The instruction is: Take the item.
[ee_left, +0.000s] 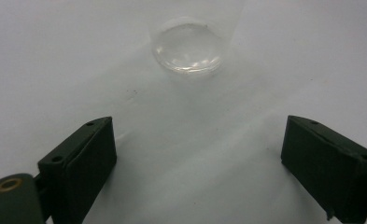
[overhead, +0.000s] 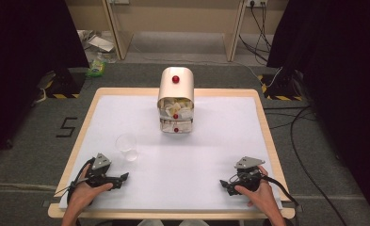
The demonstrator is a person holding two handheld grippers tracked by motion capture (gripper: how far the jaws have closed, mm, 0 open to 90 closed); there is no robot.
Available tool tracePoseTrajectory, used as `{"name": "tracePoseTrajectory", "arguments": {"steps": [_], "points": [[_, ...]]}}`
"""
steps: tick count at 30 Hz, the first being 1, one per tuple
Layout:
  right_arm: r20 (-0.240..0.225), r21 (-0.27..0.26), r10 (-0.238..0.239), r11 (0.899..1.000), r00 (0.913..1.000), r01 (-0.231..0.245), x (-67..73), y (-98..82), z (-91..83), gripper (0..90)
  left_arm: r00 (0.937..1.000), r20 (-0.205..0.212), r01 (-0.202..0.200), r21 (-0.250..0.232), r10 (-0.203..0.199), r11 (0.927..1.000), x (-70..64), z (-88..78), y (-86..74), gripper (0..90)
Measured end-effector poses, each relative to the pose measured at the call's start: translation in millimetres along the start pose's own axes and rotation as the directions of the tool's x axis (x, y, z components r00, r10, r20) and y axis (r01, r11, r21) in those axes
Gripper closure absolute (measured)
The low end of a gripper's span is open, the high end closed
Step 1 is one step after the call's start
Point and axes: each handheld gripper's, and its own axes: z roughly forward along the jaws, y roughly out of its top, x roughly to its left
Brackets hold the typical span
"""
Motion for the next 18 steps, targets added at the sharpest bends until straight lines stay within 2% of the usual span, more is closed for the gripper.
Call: {"name": "tracePoseTrajectory", "arguments": {"steps": [5, 7, 8, 11, 12, 18], "points": [[0.0, 0.0, 0.0, 1.0, 1.0, 0.0, 0.0, 0.0, 0.0, 0.2, 1.0, -0.004, -0.002, -0.001, 0.002, 1.0, -0.3, -0.7, 0.0, 9.9], [-0.001, 0.0, 0.001, 1.0, 1.0, -0.001, 0.1, 0.0, 0.0, 0.1, 1.0, -0.003, 0.003, -0.017, -0.003, 0.9999, 0.0, -2.1, -0.5, 12.1], [0.0, -0.001, 0.0, 1.0, 1.0, 0.0, 0.0, 0.0, 0.0, 0.1, 1.0, -0.004, 0.007, -0.026, -0.007, 0.9997, 0.9, -3.1, -0.7, 16.6], [0.001, -0.001, 0.0, 1.0, 1.0, 0.0, 0.1, -0.1, 0.1, 0.1, 0.9999, 0.002, 0.016, -0.035, -0.016, 0.9993, 2.1, -4.6, -1.3, 15.9], [0.0, 0.0, 0.0, 1.0, 1.0, 0.0, 0.0, 0.0, 0.0, 0.1, 0.9999, 0.014, 0.011, -0.039, -0.01, 0.9992, 2.7, -6.8, -1.7, 15.0], [0.0, -0.001, 0.001, 1.0, 1.0, -0.001, 0.1, -0.1, 0.1, 0.2, 1.0, -0.001, 0.006, -0.08, -0.006, 0.9968, 3.9, -24.0, 4.0, 15.2]]}}
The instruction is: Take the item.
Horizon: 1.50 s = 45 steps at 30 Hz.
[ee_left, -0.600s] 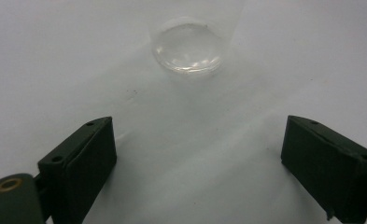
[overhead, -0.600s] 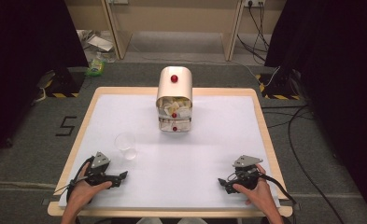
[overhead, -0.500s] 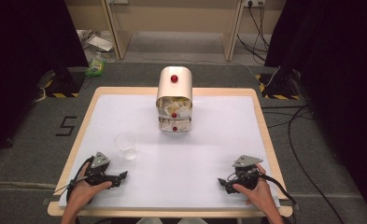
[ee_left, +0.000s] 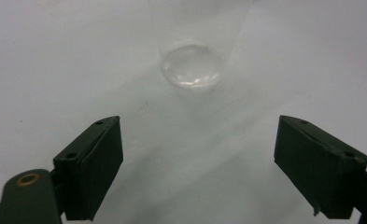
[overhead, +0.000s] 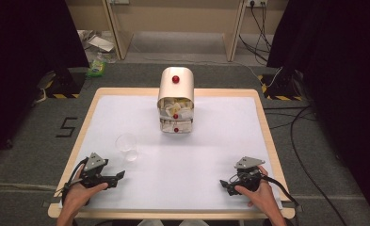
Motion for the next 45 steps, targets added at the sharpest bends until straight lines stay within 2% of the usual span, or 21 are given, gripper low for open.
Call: {"name": "tracePoseTrajectory", "arguments": {"steps": [4, 7, 13, 15, 19, 21, 27, 31, 32, 33, 36, 39, 40, 44, 45], "points": [[0.0, 0.0, 0.001, 1.0, 1.0, -0.001, 0.1, 0.0, 0.0, 0.1, 0.9999, -0.009, 0.005, -0.034, -0.005, 0.9994, 0.8, -13.0, 4.4, 15.2], [0.001, -0.001, -0.001, 1.0, 1.0, 0.001, -0.1, 0.0, 0.0, 0.1, 0.9999, -0.012, 0.001, -0.04, -0.001, 0.9992, -0.4, -17.6, 6.0, 15.2], [0.001, 0.0, 0.0, 1.0, 1.0, 0.0, 0.1, 0.0, 0.0, 0.1, 0.9999, -0.001, -0.011, -0.07, 0.011, 0.9975, -12.2, -26.3, 9.2, 15.3], [0.001, 0.0, 0.001, 1.0, 1.0, -0.001, 0.1, 0.0, 0.1, 0.2, 0.9998, 0.02, -0.005, -0.079, 0.006, 0.9969, -16.1, -28.1, 9.0, 15.3], [0.001, 0.0, 0.0, 1.0, 1.0, 0.0, 0.1, 0.0, 0.1, 0.2, 0.9995, 0.029, -0.006, -0.095, 0.009, 0.9955, -22.2, -31.5, 9.3, 15.7], [0.001, 0.0, 0.0, 1.0, 1.0, 0.0, 0.0, 0.0, 0.1, 0.2, 0.9984, 0.055, -0.006, -0.119, 0.013, 0.9929, -30.1, -34.2, 12.4, 15.9], [0.001, -0.001, -0.001, 1.0, 1.0, 0.001, 0.0, 0.0, 0.1, 0.1, 0.9938, 0.096, -0.04, -0.155, 0.055, 0.9871, -45.1, -35.7, 24.7, 15.8], [0.001, 0.0, -0.001, 1.0, 1.0, 0.001, -0.1, 0.0, 0.0, 0.1, 0.9851, 0.148, -0.06, -0.188, 0.088, 0.9804, -57.4, -29.8, 42.2, 15.8], [0.0, 0.001, -0.001, 1.0, 1.0, 0.001, -0.2, 0.1, 0.0, 0.1, 0.9851, 0.148, -0.06, -0.188, 0.088, 0.9804, -57.4, -29.8, 42.2, 15.8], [0.0, 0.002, 0.0, 1.0, 1.0, 0.0, -0.2, 0.1, 0.0, 0.1, 0.9812, 0.159, -0.077, -0.197, 0.109, 0.9775, -62.2, -24.8, 51.4, 15.9], [0.0, 0.001, 0.0, 1.0, 1.0, 0.0, -0.1, 0.1, 0.0, 0.1, 0.9739, 0.184, -0.093, -0.21, 0.133, 0.9732, -68.7, -17.4, 66.0, 15.9], [0.0, 0.001, -0.001, 1.0, 1.0, 0.001, -0.2, 0.1, 0.0, 0.1, 0.9708, 0.193, -0.099, -0.219, 0.143, 0.9707, -72.5, -12.7, 75.5, 15.9], [0.0, 0.001, -0.001, 1.0, 1.0, 0.001, -0.1, 0.1, 0.0, 0.1, 0.9688, 0.196, -0.105, -0.228, 0.151, 0.968, -75.3, -8.3, 84.7, 15.9], [0.0, 0.001, -0.001, 1.0, 1.0, 0.001, -0.2, 0.0, 0.0, 0.1, 0.9591, 0.224, -0.117, -0.241, 0.173, 0.9635, -80.1, 0.9, 101.0, 15.9], [0.0, 0.001, -0.001, 1.0, 1.0, 0.001, -0.2, 0.0, 0.0, 0.1, 0.9591, 0.224, -0.117, -0.241, 0.173, 0.9635, -80.1, 0.9, 101.0, 15.9]]}}
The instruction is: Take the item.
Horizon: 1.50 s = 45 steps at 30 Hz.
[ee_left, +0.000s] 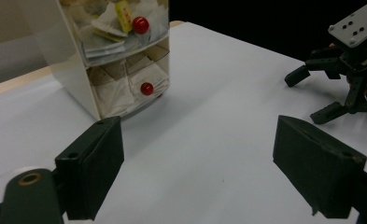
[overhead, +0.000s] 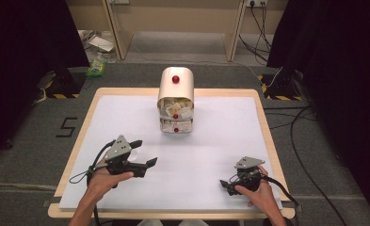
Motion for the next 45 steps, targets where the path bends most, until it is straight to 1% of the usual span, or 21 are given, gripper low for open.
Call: {"name": "tracePoseTrajectory", "arguments": {"steps": [1, 3, 6, 9, 11, 13, 15, 18, 21, 27, 30, 31, 34, 35, 37, 38, 39, 42, 43, 44, 45], "points": [[0.0, 0.0, 0.0, 1.0, 1.0, 0.0, 0.0, 0.0, 0.0, 0.1, 0.9999, 0.014, 0.001, -0.003, -0.001, 1.0, 1.0, 6.4, 7.2, 15.9], [0.0, 0.0, 0.0, 1.0, 1.0, 0.0, 0.0, 0.0, 0.0, 0.1, 0.9995, 0.03, -0.003, -0.007, 0.003, 1.0, 2.1, 13.2, 15.1, 16.0], [0.0, 0.0, 0.0, 1.0, 1.0, 0.0, 0.0, 0.0, 0.0, 0.1, 0.9992, 0.038, -0.009, -0.017, 0.009, 0.9998, 3.6, 24.3, 27.3, 16.5], [0.0, 0.0, 0.0, 1.0, 1.0, 0.0, 0.0, 0.0, 0.0, 0.1, 0.9978, 0.063, -0.02, -0.025, 0.021, 0.9995, 5.8, 36.5, 36.5, 16.6], [0.0, 0.0, 0.0, 1.0, 1.0, 0.0, -0.1, 0.0, 0.0, 0.1, 0.9965, 0.081, -0.018, -0.028, 0.02, 0.9994, 7.2, 44.0, 41.5, 16.7], [0.001, -0.001, 0.0, 1.0, 1.0, 0.0, 0.0, -0.1, 0.1, 0.1, 0.9965, 0.077, -0.03, -0.03, 0.033, 0.9991, 7.8, 50.2, 46.1, 17.0], [0.001, -0.002, 0.0, 1.0, 1.0, 0.0, 0.0, -0.1, 0.1, 0.1, 0.9958, 0.082, -0.038, -0.036, 0.04, 0.9987, 7.8, 55.1, 50.3, 17.3], [0.001, -0.002, 0.0, 1.0, 1.0, 0.0, 0.0, -0.1, 0.1, 0.2, 0.9952, 0.086, -0.041, -0.046, 0.045, 0.9981, 8.5, 61.4, 56.4, 17.4], [0.0, -0.001, 0.0, 1.0, 1.0, 0.0, -0.1, -0.1, 0.0, 0.2, 0.9959, 0.072, -0.05, -0.049, 0.054, 0.9975, 9.6, 68.8, 62.0, 17.9], [0.0, -0.002, 0.0, 1.0, 1.0, 0.0, 0.0, -0.1, 0.1, 0.2, 0.9975, 0.051, -0.045, -0.055, 0.048, 0.9975, 15.9, 81.6, 71.5, 18.0], [0.0, -0.002, 0.0, 1.0, 1.0, 0.0, 0.0, -0.1, 0.1, 0.1, 0.9978, 0.049, -0.042, -0.057, 0.045, 0.9974, 17.3, 85.4, 74.5, 18.0], [-0.001, -0.001, 0.001, 1.0, 1.0, -0.001, 0.0, -0.1, 0.0, 0.1, 0.9981, 0.034, -0.05, -0.057, 0.052, 0.9971, 18.7, 89.5, 77.6, 18.0], [0.001, -0.003, 0.0, 1.0, 1.0, 0.0, 0.0, -0.1, 0.2, 0.1, 0.9986, 0.028, -0.043, -0.056, 0.045, 0.9975, 19.9, 93.5, 80.2, 18.0], [0.001, -0.003, 0.0, 1.0, 1.0, 0.0, 0.0, -0.1, 0.2, 0.1, 0.9986, 0.01, -0.051, -0.051, 0.051, 0.9974, 20.3, 97.3, 82.7, 18.0], [0.001, -0.004, -0.003, 1.0, 1.0, 0.003, -0.3, -0.1, 0.2, 0.1, 0.9989, -0.004, -0.046, -0.054, 0.046, 0.9975, 20.4, 100.5, 85.2, 18.0], [0.001, -0.004, -0.003, 1.0, 1.0, 0.003, -0.3, -0.1, 0.2, 0.1, 0.9989, -0.004, -0.046, -0.054, 0.046, 0.9975, 20.4, 100.5, 85.2, 17.9], [0.001, -0.004, -0.003, 1.0, 1.0, 0.003, -0.3, -0.1, 0.2, 0.1, 0.9986, -0.015, -0.052, -0.054, 0.051, 0.9972, 19.4, 103.1, 87.7, 17.9], [0.0, -0.003, 0.0, 1.0, 1.0, 0.0, -0.1, 0.0, 0.1, 0.1, 0.9986, -0.021, -0.05, -0.05, 0.049, 0.9975, 18.5, 106.3, 89.7, 17.6], [0.0, -0.003, 0.0, 1.0, 1.0, 0.0, -0.1, 0.0, 0.1, 0.1, 0.9984, -0.036, -0.046, -0.041, 0.045, 0.9981, 19.3, 110.1, 91.1, 17.6], [0.0, -0.003, 0.0, 1.0, 1.0, 0.0, -0.1, 0.0, 0.1, 0.1, 0.9984, -0.036, -0.046, -0.041, 0.045, 0.9981, 19.3, 110.1, 91.1, 17.6], [0.0, -0.003, 0.0, 1.0, 1.0, 0.0, -0.1, 0.0, 0.1, 0.1, 0.998, -0.053, -0.038, -0.037, 0.036, 0.9986, 21.7, 114.0, 92.1, 17.6]]}}
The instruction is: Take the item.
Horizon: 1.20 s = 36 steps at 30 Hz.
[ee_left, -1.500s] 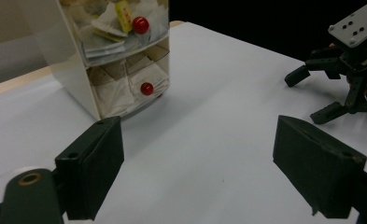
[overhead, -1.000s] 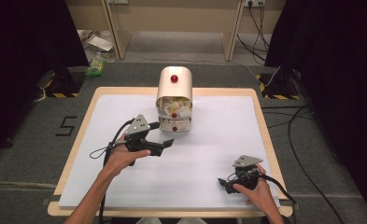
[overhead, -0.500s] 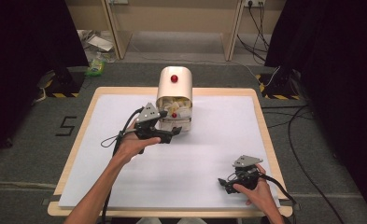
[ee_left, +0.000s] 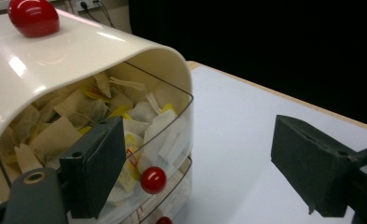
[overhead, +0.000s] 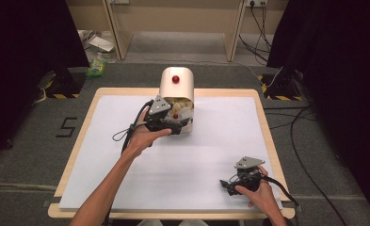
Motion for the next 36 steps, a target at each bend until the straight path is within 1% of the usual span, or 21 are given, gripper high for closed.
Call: {"name": "tracePoseTrajectory", "arguments": {"steps": [4, 8, 10, 11, 13, 15, 17, 18, 21, 25, 32, 36], "points": [[0.0, 0.0, 0.0, 1.0, 1.0, 0.0, 0.0, 0.0, 0.0, 0.1, 0.9997, -0.024, 0.003, 0.017, -0.003, 0.9998, 4.3, 7.9, 0.1, 17.6], [0.0, 0.0, 0.0, 1.0, 1.0, 0.0, 0.0, 0.0, 0.0, 0.1, 0.9996, -0.027, 0.011, 0.037, -0.01, 0.9993, 6.8, 13.5, -1.0, 17.6], [0.0, 0.0, 0.0, 1.0, 1.0, 0.0, 0.0, 0.0, 0.0, 0.1, 0.9991, -0.033, 0.028, 0.058, -0.026, 0.9979, 9.3, 18.9, -4.3, 17.6], [0.0, 0.001, 0.0, 1.0, 1.0, 0.0, 0.0, 0.0, 0.0, 0.1, 0.9991, -0.038, 0.022, 0.058, -0.019, 0.9981, 9.6, 19.9, -4.8, 17.3], [0.0, 0.0, 0.0, 1.0, 1.0, 0.0, 0.0, -0.1, 0.0, 0.1, 0.9991, -0.039, 0.021, 0.062, -0.019, 0.9979, 9.1, 20.1, -4.7, 17.3], [0.0, 0.0, 0.0, 1.0, 1.0, 0.0, 0.1, 0.0, 0.0, 0.1, 0.9995, -0.029, 0.016, 0.071, -0.014, 0.9974, 7.7, 17.7, -4.0, 17.6], [0.0, 0.0, 0.001, 1.0, 1.0, -0.001, 0.1, -0.1, 0.0, 0.1, 0.9994, -0.021, 0.03, 0.07, -0.028, 0.9971, 7.7, 15.9, -4.2, 17.9], [0.0, -0.001, 0.0, 1.0, 1.0, 0.0, 0.0, -0.1, 0.1, 0.1, 0.9994, -0.019, 0.03, 0.07, -0.028, 0.9971, 7.2, 15.2, -4.5, 17.9], [0.0, -0.001, 0.0, 1.0, 1.0, 0.0, 0.1, -0.1, 0.1, 0.1, 0.9996, -0.014, 0.024, 0.074, -0.023, 0.9969, 3.2, 11.7, -6.3, 17.8], [0.0, -0.001, 0.0, 1.0, 1.0, 0.0, 0.0, -0.1, 0.1, 0.1, 0.9995, 0.003, 0.03, 0.074, -0.03, 0.9969, -2.4, 4.4, -10.4, 17.9], [0.0, 0.0, 0.0, 1.0, 1.0, 0.0, 0.2, -0.2, 0.0, 0.1, 1.0, 0.007, 0.005, 0.075, -0.005, 0.9971, -14.0, -6.1, -17.6, 18.7], [0.001, 0.001, 0.0, 1.0, 1.0, 0.0, 0.2, -0.2, 0.0, 0.2, 0.9999, -0.002, -0.01, 0.077, 0.011, 0.997, -18.7, -8.9, -20.4, 19.4]]}}
